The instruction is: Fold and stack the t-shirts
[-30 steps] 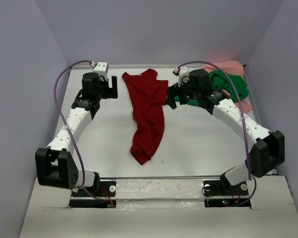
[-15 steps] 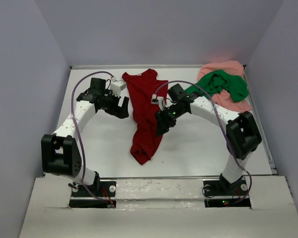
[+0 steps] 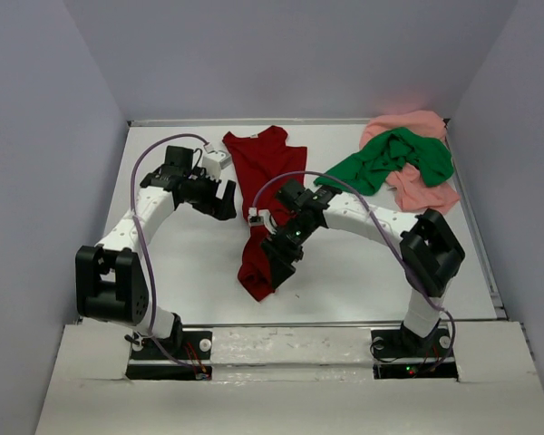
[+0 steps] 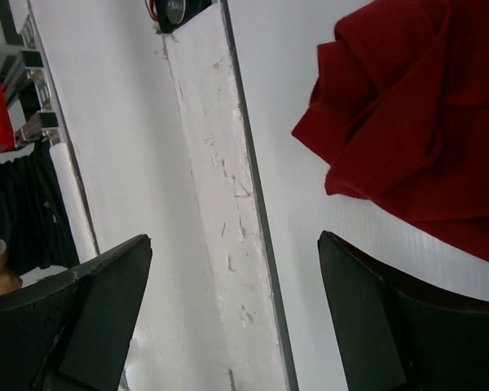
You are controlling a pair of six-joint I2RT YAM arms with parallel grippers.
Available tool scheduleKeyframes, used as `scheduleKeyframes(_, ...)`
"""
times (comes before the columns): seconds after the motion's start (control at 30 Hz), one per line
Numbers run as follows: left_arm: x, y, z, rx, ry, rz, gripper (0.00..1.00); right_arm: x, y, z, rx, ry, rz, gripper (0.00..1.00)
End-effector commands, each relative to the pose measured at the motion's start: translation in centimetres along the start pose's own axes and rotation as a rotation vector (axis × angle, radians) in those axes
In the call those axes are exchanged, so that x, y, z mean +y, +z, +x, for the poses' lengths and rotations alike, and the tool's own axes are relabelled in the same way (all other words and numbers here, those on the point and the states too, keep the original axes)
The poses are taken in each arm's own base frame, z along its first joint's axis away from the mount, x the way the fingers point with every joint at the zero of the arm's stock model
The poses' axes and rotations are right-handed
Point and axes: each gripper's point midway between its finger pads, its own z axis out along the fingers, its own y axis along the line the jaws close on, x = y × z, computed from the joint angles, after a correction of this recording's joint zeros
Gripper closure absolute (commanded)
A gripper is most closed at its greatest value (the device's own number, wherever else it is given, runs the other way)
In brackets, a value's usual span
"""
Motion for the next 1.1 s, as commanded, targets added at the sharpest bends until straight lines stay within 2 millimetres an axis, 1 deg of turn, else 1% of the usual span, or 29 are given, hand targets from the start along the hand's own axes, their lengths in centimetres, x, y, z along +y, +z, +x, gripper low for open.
scheduleKeyframes(0.0, -0.7, -0.9, -1.9, -0.087, 0.03, 0.004, 0.02, 1.3, 2.1, 0.3, 0.045, -0.044, -0.061, 0.09)
scheduleKeyframes(0.03, -0.7, -1.0, -2.2, -0.104, 0.031, 0.0, 0.02, 1.4, 2.5, 0.1, 0.041, -0.063, -0.065, 0.01)
scheduleKeyframes(0.13, -0.6, -1.5, -3.0, -0.143, 0.035, -0.027, 0.02, 0.5, 2.6, -0.7, -0.003, -0.102, -0.016, 0.0)
scheduleKeyframes(0.27, -0.4, -2.2, -3.4, -0.173, 0.043, -0.059, 0.02, -0.9, 3.1, -1.5, -0.057, -0.114, 0.039, 0.0)
scheduleKeyframes(0.3, -0.4, -2.7, -3.8, -0.195, 0.052, -0.074, 0.02, -1.4, 3.1, -2.4, -0.094, -0.136, 0.076, 0.0)
scheduleKeyframes(0.33, -0.4, -2.8, -3.8, -0.201, 0.05, -0.082, 0.02, -2.0, 3.2, -2.1, -0.099, -0.135, 0.096, 0.0)
scheduleKeyframes(0.4, -0.1, -3.4, -4.2, -0.23, 0.053, -0.111, 0.02, -2.9, 2.8, -3.3, -0.15, -0.163, 0.168, 0.0)
scheduleKeyframes(0.47, -0.2, -3.7, -4.3, -0.246, 0.058, -0.121, 0.02, -3.0, 2.4, -4.2, -0.188, -0.183, 0.199, 0.0)
scheduleKeyframes(0.5, -0.2, -3.8, -4.4, -0.254, 0.052, -0.124, 0.02, -3.6, 2.0, -4.8, -0.221, -0.185, 0.245, 0.0)
scheduleKeyframes(0.57, -0.4, -4.1, -4.3, -0.262, 0.054, -0.122, 0.01, -3.6, 1.2, -5.7, -0.259, -0.211, 0.287, 0.0)
scheduleKeyframes(0.6, -0.4, -4.2, -4.4, -0.266, 0.053, -0.129, 0.01, -4.4, 0.8, -6.3, -0.287, -0.214, 0.343, 0.0)
scheduleKeyframes(0.63, -0.5, -4.3, -4.2, -0.271, 0.056, -0.13, 0.01, -4.3, 0.3, -6.8, -0.307, -0.226, 0.364, 0.0)
scheduleKeyframes(0.67, -0.5, -4.4, -4.1, -0.272, 0.055, -0.131, 0.01, -5.2, -0.1, -6.9, -0.32, -0.22, 0.417, 0.0)
scheduleKeyframes(0.7, -0.6, -4.3, -4.1, -0.276, 0.058, -0.129, 0.01, -5.4, -0.5, -7.4, -0.342, -0.22, 0.442, 0.0)
scheduleKeyframes(0.73, -0.6, -4.2, -3.8, -0.271, 0.058, -0.125, 0.01, -5.7, -0.6, -7.5, -0.347, -0.221, 0.459, 0.0)
scheduleKeyframes(0.83, -0.6, -4.2, -3.9, -0.273, 0.059, -0.127, 0.01, -6.1, -0.5, -7.6, -0.346, -0.205, 0.474, 0.0)
scheduleKeyframes(1.0, -0.7, -4.1, -4.3, -0.278, 0.059, -0.112, 0.01, -6.4, 1.5, -5.6, -0.253, -0.128, 0.393, 0.0)
scheduleKeyframes(1.07, -0.6, -4.0, -4.4, -0.274, 0.057, -0.111, 0.01, -6.6, 2.7, -4.2, -0.198, -0.091, 0.348, 0.02)
